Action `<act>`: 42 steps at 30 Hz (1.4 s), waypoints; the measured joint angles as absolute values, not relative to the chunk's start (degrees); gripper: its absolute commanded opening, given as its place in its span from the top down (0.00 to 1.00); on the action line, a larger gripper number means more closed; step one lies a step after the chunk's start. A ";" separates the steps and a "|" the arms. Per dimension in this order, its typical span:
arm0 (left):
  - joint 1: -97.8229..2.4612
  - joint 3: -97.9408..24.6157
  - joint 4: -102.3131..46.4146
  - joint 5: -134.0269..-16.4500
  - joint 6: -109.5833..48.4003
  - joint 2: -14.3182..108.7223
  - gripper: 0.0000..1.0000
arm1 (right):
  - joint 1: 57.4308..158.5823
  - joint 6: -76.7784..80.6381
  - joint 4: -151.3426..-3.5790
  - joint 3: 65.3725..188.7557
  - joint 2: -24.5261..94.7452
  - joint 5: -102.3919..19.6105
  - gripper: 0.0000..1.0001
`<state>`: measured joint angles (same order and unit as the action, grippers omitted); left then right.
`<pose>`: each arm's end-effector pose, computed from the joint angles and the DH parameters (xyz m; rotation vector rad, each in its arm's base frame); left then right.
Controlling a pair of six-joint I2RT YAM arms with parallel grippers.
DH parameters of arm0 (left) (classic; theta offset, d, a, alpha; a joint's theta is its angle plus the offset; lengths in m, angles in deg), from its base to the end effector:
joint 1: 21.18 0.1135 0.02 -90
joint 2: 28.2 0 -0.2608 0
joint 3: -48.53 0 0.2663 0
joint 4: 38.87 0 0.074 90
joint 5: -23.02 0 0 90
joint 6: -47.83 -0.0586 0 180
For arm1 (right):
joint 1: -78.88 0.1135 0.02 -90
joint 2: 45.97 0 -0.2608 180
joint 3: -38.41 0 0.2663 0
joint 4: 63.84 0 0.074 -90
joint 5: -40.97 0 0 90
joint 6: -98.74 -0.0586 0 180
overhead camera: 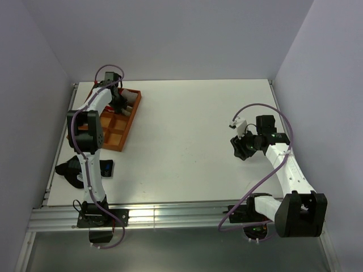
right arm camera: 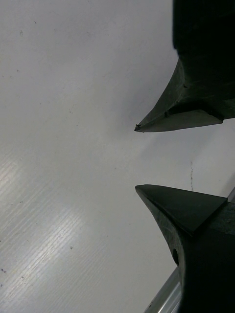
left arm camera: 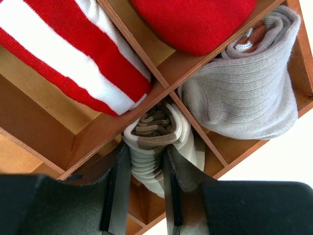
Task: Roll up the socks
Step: Place the sock in the storage box.
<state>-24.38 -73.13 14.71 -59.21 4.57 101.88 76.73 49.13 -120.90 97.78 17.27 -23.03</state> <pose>0.5130 -0.0207 0.1575 -1.0208 2.4355 -0.1154 0.2306 0.0170 0.2177 -0.9584 2.3086 0.3021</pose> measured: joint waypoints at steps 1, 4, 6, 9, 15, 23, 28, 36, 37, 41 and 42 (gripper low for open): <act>-24.38 -72.43 14.03 -59.21 4.61 101.51 0.73 | 76.73 49.13 -121.03 97.78 17.27 -23.05 0.46; -24.38 -72.24 13.62 -59.34 4.55 101.27 0.73 | 76.73 49.13 -121.11 97.78 17.27 -23.08 0.46; -24.38 -72.89 14.23 -59.45 4.26 101.27 0.69 | 76.73 49.15 -121.16 97.78 17.27 -23.05 0.46; -24.51 -73.94 15.78 -59.14 4.00 101.27 0.61 | 76.73 49.30 -121.40 97.78 17.27 -23.01 0.46; -24.75 -74.14 17.18 -58.05 4.00 101.27 0.52 | 76.73 49.32 -121.62 97.84 18.30 -22.79 0.46; -24.75 -74.42 18.19 -57.46 4.05 101.13 0.44 | 76.73 49.56 -122.16 97.93 18.74 -22.60 0.46; -24.82 -74.34 18.38 -57.26 4.02 100.30 0.45 | 76.73 49.74 -122.16 97.93 19.02 -22.57 0.46; -25.96 -74.36 18.38 -57.20 3.98 96.83 0.46 | 76.73 49.72 -122.16 98.04 20.14 -22.53 0.46; -26.07 -74.38 18.43 -57.17 3.98 96.41 0.46 | 76.73 49.72 -122.14 98.06 20.16 -22.51 0.46; -26.31 -74.47 18.62 -56.72 3.74 95.17 0.46 | 76.73 49.65 -122.14 98.26 20.16 -22.38 0.46; -26.31 -74.47 18.69 -56.61 3.56 94.77 0.46 | 76.73 49.50 -122.10 98.41 20.16 -22.36 0.46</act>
<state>-26.31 -74.47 18.69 -56.61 3.56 94.77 76.73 49.50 -122.10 98.41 20.16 -22.36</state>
